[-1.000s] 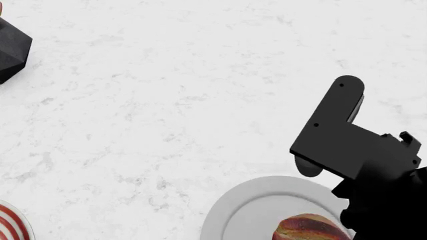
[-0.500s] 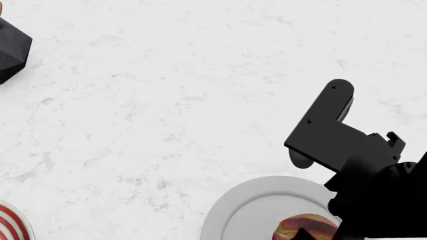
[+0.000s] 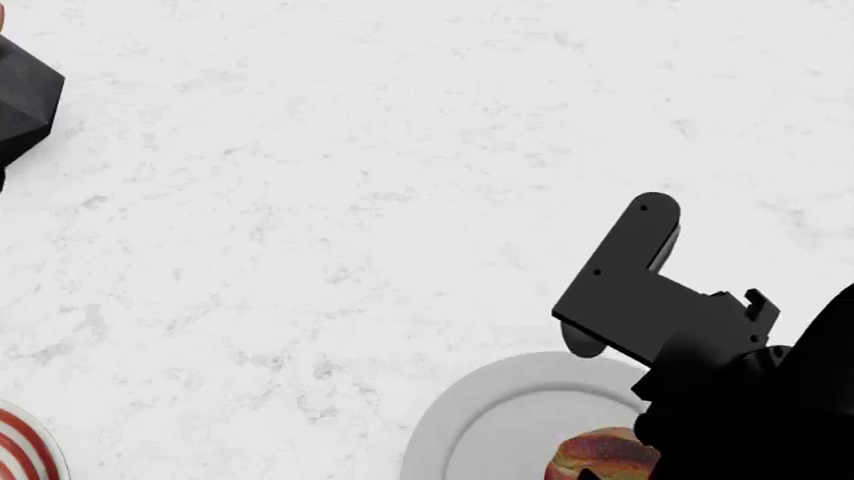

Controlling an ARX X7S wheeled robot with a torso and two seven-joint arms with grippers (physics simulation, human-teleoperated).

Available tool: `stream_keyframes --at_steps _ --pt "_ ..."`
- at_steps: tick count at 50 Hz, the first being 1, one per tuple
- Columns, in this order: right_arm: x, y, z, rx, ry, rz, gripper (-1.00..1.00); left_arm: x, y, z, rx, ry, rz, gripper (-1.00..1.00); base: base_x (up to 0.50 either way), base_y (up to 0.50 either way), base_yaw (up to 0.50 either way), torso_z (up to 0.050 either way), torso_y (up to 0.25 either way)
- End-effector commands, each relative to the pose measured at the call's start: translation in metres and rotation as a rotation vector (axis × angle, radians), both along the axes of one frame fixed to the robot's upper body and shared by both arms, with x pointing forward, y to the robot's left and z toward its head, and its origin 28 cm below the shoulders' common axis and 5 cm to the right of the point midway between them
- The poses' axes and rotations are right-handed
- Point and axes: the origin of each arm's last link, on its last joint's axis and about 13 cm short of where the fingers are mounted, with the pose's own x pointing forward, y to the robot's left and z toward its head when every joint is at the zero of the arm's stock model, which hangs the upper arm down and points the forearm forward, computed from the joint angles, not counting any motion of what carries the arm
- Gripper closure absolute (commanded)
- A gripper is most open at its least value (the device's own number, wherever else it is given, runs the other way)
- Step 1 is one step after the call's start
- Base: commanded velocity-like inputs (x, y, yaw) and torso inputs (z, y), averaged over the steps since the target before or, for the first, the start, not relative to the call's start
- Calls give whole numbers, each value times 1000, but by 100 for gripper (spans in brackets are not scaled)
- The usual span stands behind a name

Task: Place all breads on the cutting board.

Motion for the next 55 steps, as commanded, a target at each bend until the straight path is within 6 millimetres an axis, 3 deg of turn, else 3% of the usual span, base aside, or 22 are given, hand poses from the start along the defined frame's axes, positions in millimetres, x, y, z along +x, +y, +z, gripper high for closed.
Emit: stream_keyframes --at_steps 1,29,31,55 --pt "4 3 -9 -19 15 9 -100 -1 0 -2 0 7 -1 -100 0 0 0 0 0" --pt "7 7 -30 -42 60 27 -100 -2 -2 -4 -4 14 -6 -100 0 0 0 0 0" --pt "5 6 -38 -90 57 38 -100 -2 -1 -5 -5 16 -4 -100 0 0 0 0 0" --pt "-2 4 -49 -146 121 61 -100 -4 0 -4 -4 18 -5 -100 0 0 0 0 0"
